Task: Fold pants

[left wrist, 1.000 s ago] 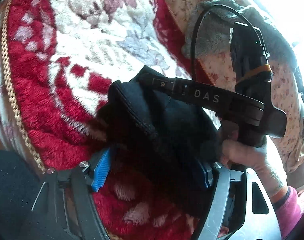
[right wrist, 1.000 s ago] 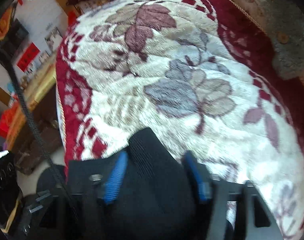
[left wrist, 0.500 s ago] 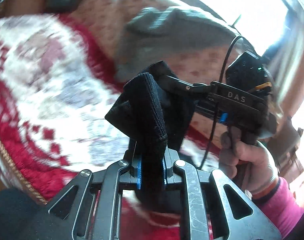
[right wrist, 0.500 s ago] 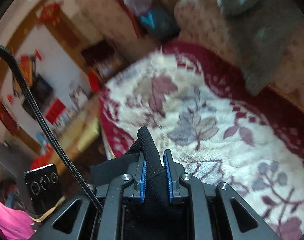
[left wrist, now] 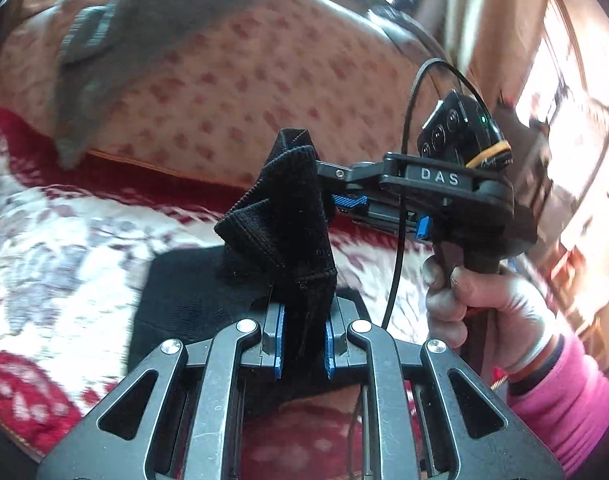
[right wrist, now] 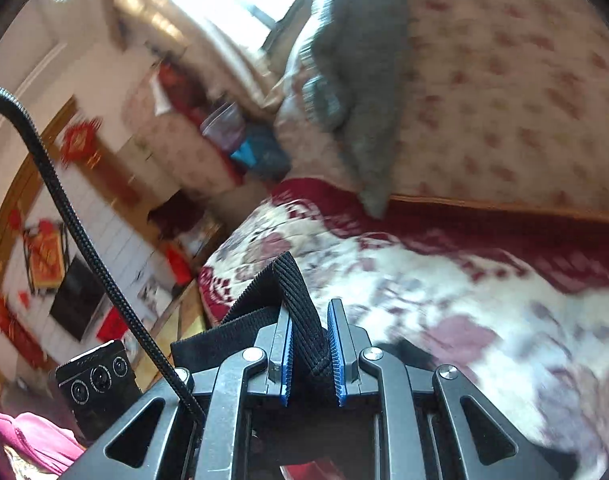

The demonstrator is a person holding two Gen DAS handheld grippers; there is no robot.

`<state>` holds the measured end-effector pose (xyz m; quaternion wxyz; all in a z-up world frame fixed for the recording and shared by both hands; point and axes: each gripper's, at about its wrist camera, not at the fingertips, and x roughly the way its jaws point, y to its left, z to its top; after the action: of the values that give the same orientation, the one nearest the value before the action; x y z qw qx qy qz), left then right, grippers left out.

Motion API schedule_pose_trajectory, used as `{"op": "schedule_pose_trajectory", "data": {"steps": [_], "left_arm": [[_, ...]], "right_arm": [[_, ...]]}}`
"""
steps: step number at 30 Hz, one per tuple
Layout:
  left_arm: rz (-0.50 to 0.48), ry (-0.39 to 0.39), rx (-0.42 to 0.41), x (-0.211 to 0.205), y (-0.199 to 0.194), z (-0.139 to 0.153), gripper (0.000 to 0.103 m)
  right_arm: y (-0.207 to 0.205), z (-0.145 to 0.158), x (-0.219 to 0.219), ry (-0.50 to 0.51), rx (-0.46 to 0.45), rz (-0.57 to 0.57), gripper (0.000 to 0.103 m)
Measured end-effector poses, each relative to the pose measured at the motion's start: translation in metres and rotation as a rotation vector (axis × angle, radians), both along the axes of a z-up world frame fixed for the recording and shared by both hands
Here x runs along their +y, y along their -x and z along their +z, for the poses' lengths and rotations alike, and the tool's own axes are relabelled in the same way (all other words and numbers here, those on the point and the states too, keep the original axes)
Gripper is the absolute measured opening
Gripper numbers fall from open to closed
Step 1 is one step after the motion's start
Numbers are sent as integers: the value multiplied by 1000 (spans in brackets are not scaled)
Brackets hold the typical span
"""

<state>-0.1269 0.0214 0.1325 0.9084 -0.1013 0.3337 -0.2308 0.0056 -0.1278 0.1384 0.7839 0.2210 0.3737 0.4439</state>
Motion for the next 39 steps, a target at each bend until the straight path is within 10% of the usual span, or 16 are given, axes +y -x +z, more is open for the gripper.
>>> {"op": "schedule_pose_trajectory", "data": {"steps": [8, 13, 16, 28, 39], "left_arm": [[-60, -180, 16, -84, -5, -38, 14], [-102, -196, 41, -105, 0, -51, 36], [-145, -175, 44, -111, 4, -42, 42], [46, -171, -28, 0, 0, -13, 42], [173, -184, 69, 44, -11, -51, 42]], "right_arm": [[15, -62, -99, -48, 114, -173, 15], [18, -99, -132, -55, 184, -273, 15], [21, -105, -150, -31, 218, -359, 48], [73, -58, -178, -1, 129, -436, 57], [97, -54, -126, 150, 112, -408, 57]]}}
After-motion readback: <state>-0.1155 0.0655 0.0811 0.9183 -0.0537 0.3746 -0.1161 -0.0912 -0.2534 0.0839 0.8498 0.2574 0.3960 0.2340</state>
